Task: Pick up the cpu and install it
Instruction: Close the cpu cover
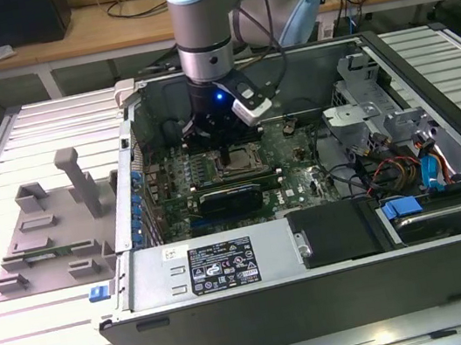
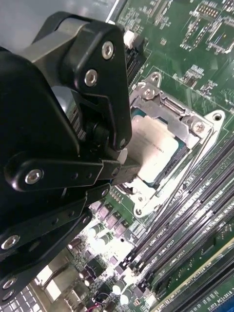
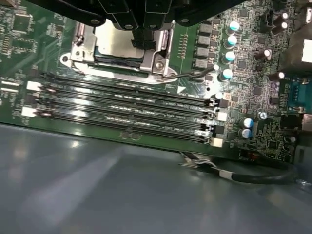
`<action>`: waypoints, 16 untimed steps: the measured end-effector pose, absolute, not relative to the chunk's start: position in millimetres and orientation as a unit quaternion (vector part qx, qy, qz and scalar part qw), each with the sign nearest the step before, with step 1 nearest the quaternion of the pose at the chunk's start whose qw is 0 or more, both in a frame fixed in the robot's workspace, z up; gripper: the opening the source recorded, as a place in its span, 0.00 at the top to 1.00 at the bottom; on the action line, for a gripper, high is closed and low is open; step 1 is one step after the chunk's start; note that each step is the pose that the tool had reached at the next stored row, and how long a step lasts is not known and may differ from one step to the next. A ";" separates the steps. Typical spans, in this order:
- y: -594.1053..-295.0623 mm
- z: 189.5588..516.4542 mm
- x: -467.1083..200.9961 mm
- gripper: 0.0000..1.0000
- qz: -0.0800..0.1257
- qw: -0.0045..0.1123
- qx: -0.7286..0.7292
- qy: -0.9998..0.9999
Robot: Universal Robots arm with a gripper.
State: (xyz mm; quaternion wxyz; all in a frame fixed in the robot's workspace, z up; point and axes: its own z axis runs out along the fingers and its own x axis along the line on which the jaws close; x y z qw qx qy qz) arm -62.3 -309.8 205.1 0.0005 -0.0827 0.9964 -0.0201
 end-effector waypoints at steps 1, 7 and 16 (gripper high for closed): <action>-309.8 204.5 -63.5 0.89 -0.020 0.000 -0.084 0.996; -309.7 204.0 -66.0 0.89 -0.020 0.001 -0.085 0.996; -309.7 224.5 -66.1 0.89 -0.020 0.001 -0.085 0.996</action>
